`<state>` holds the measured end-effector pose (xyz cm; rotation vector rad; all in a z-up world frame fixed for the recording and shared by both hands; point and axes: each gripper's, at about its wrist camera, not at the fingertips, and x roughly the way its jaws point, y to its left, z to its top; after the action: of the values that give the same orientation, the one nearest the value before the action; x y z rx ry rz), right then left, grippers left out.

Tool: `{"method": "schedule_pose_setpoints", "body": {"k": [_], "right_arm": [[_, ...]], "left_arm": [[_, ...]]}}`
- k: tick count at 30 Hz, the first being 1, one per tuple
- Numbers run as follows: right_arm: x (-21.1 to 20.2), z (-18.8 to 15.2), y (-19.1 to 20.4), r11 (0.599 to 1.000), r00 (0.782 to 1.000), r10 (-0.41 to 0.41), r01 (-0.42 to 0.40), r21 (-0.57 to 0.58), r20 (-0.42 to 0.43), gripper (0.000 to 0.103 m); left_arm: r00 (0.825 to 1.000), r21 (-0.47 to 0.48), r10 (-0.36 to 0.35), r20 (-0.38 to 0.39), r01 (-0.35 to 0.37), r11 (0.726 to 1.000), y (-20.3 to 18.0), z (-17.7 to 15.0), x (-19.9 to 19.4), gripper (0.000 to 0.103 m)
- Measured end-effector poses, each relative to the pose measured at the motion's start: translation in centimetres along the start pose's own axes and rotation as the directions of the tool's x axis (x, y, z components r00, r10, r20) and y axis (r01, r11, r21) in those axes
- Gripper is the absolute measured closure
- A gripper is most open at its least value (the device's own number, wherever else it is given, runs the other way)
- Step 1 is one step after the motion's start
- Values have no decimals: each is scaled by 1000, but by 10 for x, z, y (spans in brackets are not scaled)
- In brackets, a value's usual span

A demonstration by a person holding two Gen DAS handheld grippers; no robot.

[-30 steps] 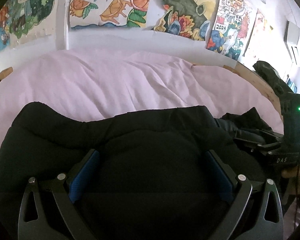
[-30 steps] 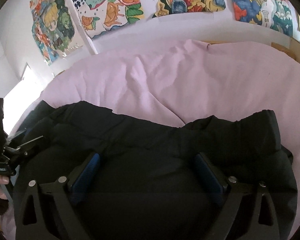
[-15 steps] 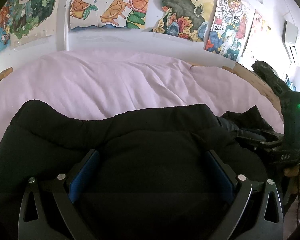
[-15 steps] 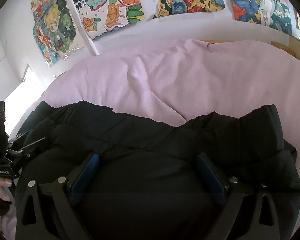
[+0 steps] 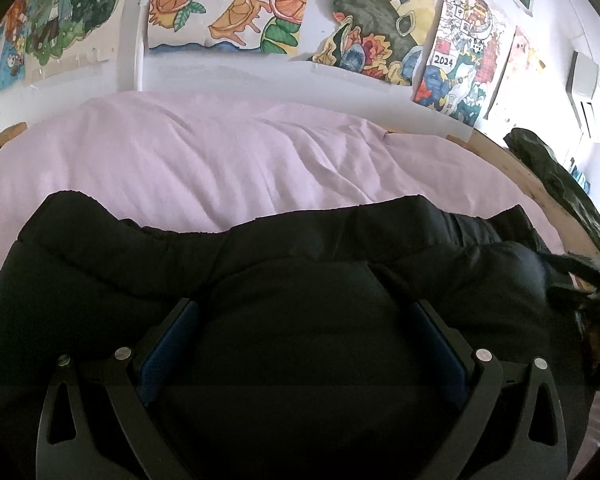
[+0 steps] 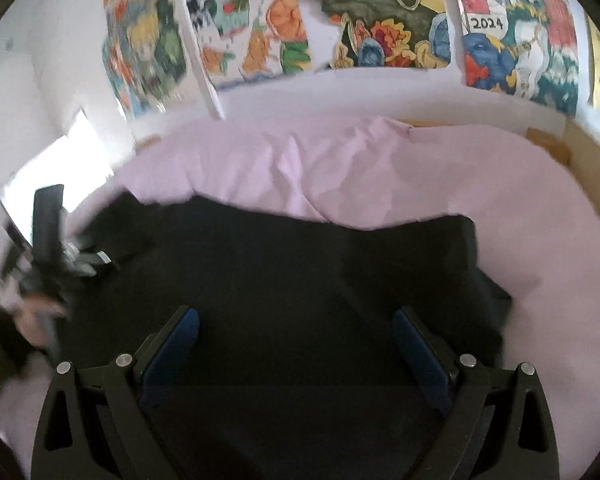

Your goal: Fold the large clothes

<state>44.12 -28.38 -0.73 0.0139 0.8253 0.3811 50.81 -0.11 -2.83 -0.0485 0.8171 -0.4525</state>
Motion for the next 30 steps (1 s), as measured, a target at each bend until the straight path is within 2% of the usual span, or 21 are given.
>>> {"method": "schedule_pose_setpoints", "body": {"k": [5, 11, 15, 22, 26, 30], "right_arm": [[24, 2, -12, 1000, 1000, -31, 31, 5, 6, 0], [47, -2, -29, 999, 1000, 8, -8, 49, -1, 0], [43, -6, -29, 998, 1000, 12, -13, 58, 10, 0], [35, -14, -28, 998, 999, 13, -16, 65, 50, 0], [30, -11, -28, 997, 1000, 22, -23, 71, 21, 0], [23, -11, -23, 998, 1000, -7, 8, 67, -17, 0]], "left_arm": [[1000, -8, 0, -5, 0, 1000, 1, 1, 2, 1], [1000, 3, 31, -4, -31, 1000, -5, 0, 5, 1], [1000, 5, 25, -10, -25, 1000, -4, 0, 5, 1], [998, 30, 61, -4, -61, 998, -10, -1, 0, 1], [997, 26, 72, -4, -72, 997, -7, -2, -8, 1], [995, 56, 95, -24, -94, 994, -3, -1, -20, 1]]}}
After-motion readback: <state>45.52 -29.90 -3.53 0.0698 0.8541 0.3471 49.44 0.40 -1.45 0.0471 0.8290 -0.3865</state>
